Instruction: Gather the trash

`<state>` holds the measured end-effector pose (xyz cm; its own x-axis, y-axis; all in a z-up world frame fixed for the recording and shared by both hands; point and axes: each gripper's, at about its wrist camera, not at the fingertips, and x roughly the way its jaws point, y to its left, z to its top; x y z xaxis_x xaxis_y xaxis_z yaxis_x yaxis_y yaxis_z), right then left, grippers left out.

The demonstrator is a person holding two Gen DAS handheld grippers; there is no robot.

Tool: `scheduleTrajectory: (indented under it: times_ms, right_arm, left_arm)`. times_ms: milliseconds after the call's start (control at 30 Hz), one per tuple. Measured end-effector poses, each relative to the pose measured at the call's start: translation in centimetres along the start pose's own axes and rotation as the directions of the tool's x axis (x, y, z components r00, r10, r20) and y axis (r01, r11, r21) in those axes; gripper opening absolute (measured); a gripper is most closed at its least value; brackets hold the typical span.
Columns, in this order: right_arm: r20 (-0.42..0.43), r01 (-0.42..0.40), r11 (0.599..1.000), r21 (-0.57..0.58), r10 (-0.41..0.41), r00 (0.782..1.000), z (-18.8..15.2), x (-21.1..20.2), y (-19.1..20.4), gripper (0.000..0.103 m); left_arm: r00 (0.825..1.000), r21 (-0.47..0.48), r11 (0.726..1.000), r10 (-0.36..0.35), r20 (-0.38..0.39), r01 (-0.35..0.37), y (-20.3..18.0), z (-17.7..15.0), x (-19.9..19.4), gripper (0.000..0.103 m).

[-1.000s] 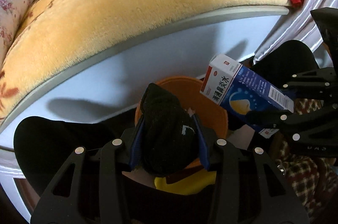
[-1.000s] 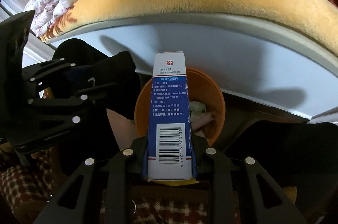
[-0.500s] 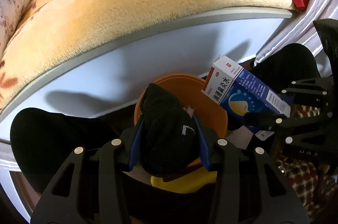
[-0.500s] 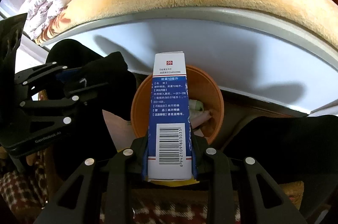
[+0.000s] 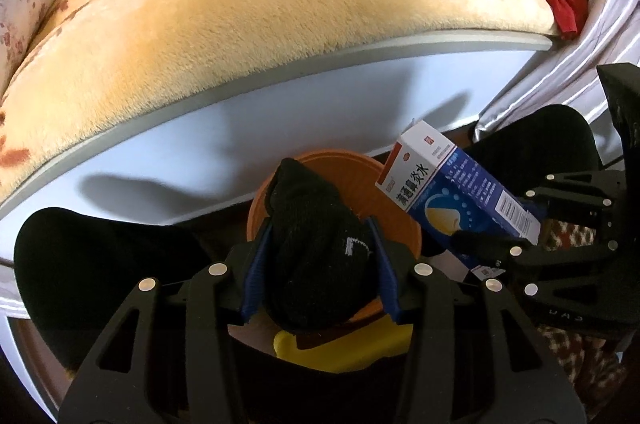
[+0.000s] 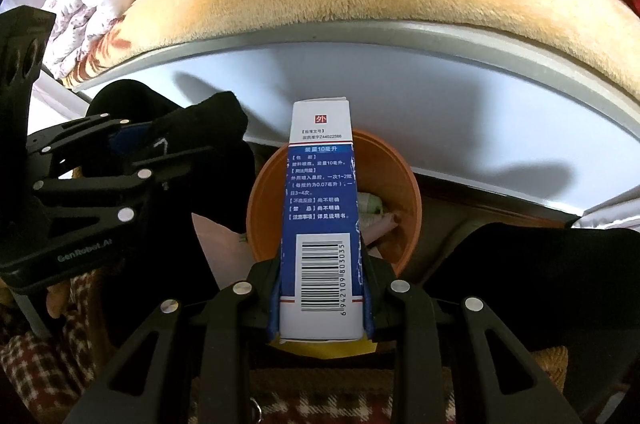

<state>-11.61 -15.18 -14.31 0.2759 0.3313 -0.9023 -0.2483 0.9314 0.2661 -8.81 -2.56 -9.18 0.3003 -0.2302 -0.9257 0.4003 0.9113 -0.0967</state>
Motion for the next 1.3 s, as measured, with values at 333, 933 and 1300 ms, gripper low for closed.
scheduleTrajectory:
  times_ms: [333, 933, 1300]
  right_arm:
    - [0.046, 0.039, 0.999, -0.009, -0.038, 0.998, 0.3, -1.2, 0.1, 0.058]
    - [0.14, 0.052, 0.999, 0.009, -0.053, 0.989, 1.2, -4.1, -1.0, 0.063]
    - [0.239, 0.089, 0.996, -0.001, -0.086, 0.967, 3.6, -6.4, -1.3, 0.07]
  left_arm:
    - [0.998, 0.049, 0.997, 0.055, 0.003, -0.055, -0.9, 0.0, -0.6, 0.067]
    - [0.988, 0.03, 0.992, 0.121, 0.097, -0.125, -0.3, 1.2, -3.1, 0.072]
    - [0.982, 0.003, 0.991, 0.136, 0.134, -0.137, 0.5, 2.9, -3.7, 0.072]
